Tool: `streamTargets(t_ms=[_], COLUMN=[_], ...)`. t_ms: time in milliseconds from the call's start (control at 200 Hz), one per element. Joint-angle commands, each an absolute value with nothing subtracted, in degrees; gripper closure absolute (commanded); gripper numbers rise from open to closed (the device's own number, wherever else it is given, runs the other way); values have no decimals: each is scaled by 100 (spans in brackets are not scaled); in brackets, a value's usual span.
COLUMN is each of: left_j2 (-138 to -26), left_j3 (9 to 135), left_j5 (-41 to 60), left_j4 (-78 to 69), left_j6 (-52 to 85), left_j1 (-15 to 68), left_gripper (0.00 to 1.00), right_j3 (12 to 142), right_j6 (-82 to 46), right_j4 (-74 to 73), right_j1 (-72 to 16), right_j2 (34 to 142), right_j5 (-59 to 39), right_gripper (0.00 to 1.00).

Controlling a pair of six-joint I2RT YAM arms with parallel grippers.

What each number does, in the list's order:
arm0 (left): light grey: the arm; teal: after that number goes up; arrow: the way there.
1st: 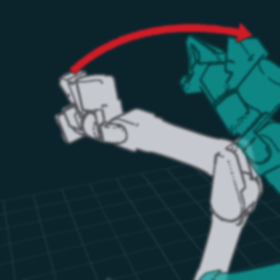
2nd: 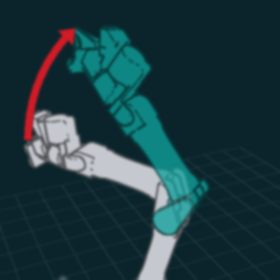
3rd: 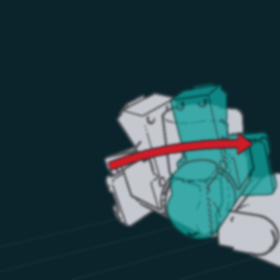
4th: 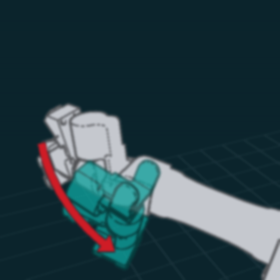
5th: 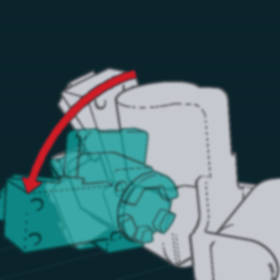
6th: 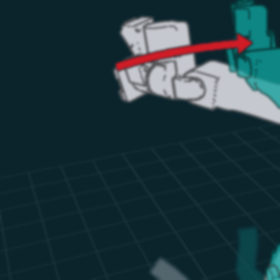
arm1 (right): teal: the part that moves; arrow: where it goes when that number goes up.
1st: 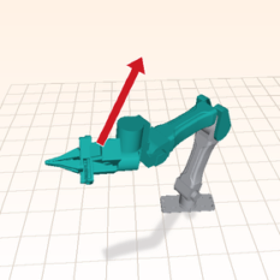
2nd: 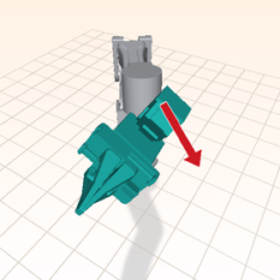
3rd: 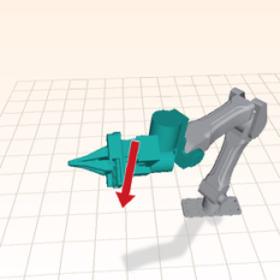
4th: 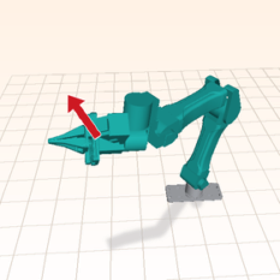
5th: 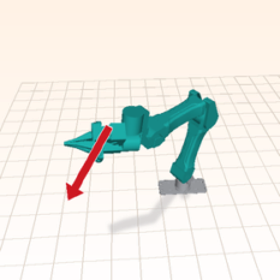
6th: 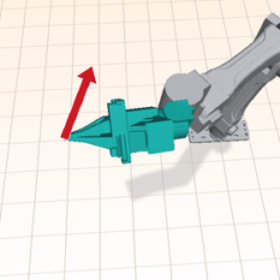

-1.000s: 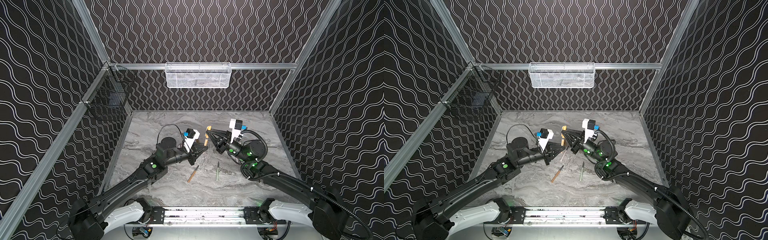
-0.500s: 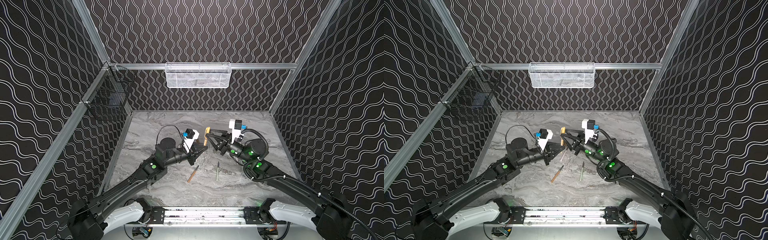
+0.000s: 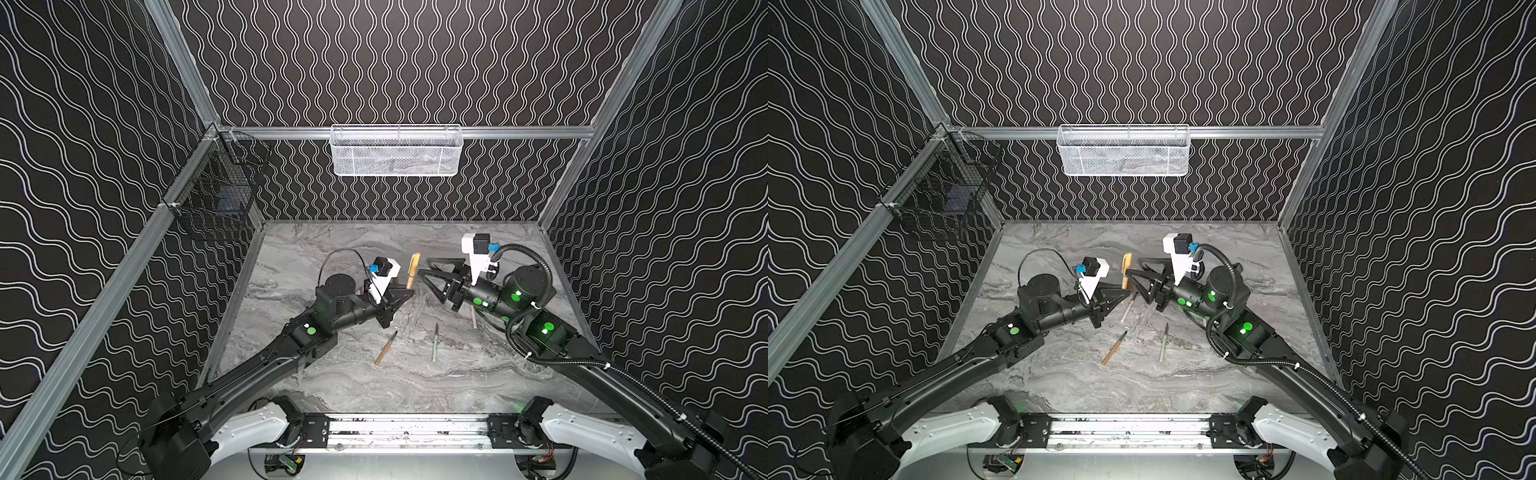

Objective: Insert the pens into the pen caps
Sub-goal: 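Push the tan cap down over the pen with the right gripper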

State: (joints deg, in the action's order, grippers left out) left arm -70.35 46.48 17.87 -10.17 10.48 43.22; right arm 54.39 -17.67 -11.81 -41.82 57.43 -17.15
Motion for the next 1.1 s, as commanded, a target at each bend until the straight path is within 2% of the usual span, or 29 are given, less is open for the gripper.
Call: streamTargets(t_ms=[0,185,430,516,711,771,1096], left_j2=[-7083,-7109,-7031,-7016,-6994,-6987,-6805], left_j3=[4731,4729,4734,4727,4718,4713,4606], left_j5=[1729,1809,1807,1808,1794,1775,1569], left_j4=[-1111,-1127,-1088,-1095,-1116,-1145,-1720], left_j6=[932,965,953,958,978,1006,1347], left_j1=[4325,4324,4329,4324,4324,4329,4316], left_gripper=[100,100,100,100,100,100,100], right_j3=[5888,6803,7106,7026,6870,6811,6383], right_j6=[-1343,-1107,-1158,-1253,-1403,-1456,-1816], right_j4=[-235,447,516,393,208,183,-242], right_j1=[-4166,-4121,-4121,-4117,-4117,-4116,-4155], right_j2=[5828,6384,6754,6805,6873,6881,6924], right_j5=[-1160,-1390,-1491,-1626,-1915,-2015,-2259], right_gripper=[51,53,59,65,88,92,98])
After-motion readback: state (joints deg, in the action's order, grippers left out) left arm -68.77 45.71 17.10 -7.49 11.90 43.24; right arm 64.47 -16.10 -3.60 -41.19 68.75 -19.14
